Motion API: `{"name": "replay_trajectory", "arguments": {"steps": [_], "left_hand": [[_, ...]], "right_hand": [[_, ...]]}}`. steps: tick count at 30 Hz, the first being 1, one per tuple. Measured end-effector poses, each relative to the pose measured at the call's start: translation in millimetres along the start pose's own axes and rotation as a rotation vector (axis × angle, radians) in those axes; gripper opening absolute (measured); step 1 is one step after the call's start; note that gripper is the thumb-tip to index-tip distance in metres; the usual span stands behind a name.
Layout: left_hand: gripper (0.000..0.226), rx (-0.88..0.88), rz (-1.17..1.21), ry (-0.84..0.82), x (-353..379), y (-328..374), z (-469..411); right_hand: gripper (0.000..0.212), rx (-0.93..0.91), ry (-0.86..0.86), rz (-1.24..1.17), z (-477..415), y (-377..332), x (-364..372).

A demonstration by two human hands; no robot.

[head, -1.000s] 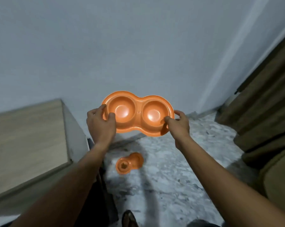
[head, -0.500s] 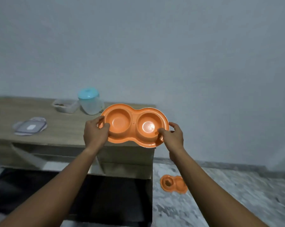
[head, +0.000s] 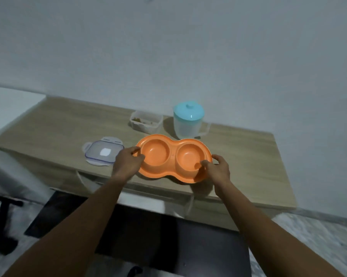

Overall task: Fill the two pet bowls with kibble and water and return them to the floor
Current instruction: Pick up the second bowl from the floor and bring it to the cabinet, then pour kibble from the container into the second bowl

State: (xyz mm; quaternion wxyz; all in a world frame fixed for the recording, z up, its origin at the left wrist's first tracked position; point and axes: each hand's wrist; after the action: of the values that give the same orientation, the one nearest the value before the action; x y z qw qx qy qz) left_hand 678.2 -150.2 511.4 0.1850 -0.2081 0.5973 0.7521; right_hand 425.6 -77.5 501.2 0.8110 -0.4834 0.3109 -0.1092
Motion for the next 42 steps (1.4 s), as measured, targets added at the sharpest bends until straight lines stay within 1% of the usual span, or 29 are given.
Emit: {"name": "replay_trajectory", "arguments": {"steps": [4,9,11,13,16,18,21,24,27,29,31,33,36,39,42], "left_hand": [[0.048,-0.042,-0.056,-0.128,-7.8,-25.2,-46.9],[0.046,-0.053,-0.123,-0.243,-11.7,-28.9,-85.8],[0.049,-0.069,-0.147,-0.278,-13.9,-29.9,-97.2],[0.049,-0.102,-0.169,-0.342,-15.4,-29.8,-105.4],[0.043,-0.194,-0.112,-0.369,-17.3,-33.1,-116.7],[0.041,-0.271,-0.028,-0.379,-19.8,-34.9,-119.2],[0.040,-0.344,0.045,-0.401,-18.8,-40.1,-122.9],[0.039,-0.391,0.081,-0.368,-15.4,-40.8,-123.8],[0.038,-0.423,0.074,-0.366,-10.0,-44.0,-126.9],[0.038,-0.421,0.055,-0.363,-8.3,-45.7,-128.7],[0.037,-0.415,0.050,-0.352,-6.8,-47.9,-131.4],[0.036,-0.395,0.036,-0.353,-6.9,-49.4,-132.0],[0.037,-0.399,0.044,-0.363,-9.6,-49.6,-132.2],[0.040,-0.403,0.059,-0.374,-12.2,-49.7,-131.2],[0.045,-0.387,0.072,-0.392,-16.1,-46.6,-127.5]], "right_hand": [[0.052,0.097,0.071,0.083,-10.8,-1.7,45.7],[0.051,0.115,0.109,0.197,-22.8,-3.5,70.1],[0.052,0.110,0.136,0.299,-24.3,-7.1,78.8],[0.051,0.060,0.186,0.449,-21.2,-16.6,90.7],[0.045,-0.145,0.222,0.570,-17.9,-42.7,116.7],[0.043,-0.264,0.133,0.504,-24.2,-62.4,139.2],[0.049,-0.306,-0.042,0.402,-45.3,-85.7,178.1],[0.060,-0.235,-0.070,0.343,-71.6,-105.5,209.1],[0.066,-0.093,-0.080,0.353,-100.2,-118.3,229.3],[0.062,-0.009,-0.090,0.366,-115.6,-120.5,239.3],[0.051,0.037,-0.089,0.344,-126.9,-120.0,247.8],[0.040,0.054,-0.107,0.280,-129.9,-119.8,252.6],[0.035,0.066,-0.163,0.056,-117.5,-125.1,247.7],[0.045,0.042,-0.230,-0.121,-94.8,-128.2,224.8],[0.055,0.045,-0.307,-0.242,-74.2,-127.0,194.2]]}}
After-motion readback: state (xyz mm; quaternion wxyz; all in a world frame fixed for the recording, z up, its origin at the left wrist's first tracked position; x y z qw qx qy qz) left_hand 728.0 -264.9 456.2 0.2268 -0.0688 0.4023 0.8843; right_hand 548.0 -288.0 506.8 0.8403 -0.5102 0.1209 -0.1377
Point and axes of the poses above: each hand's wrist, its own z-axis away from the middle knuckle, its own x-axis out of the palm, y = z × x, and after that the axes turned 4 degrees about z, right-handed
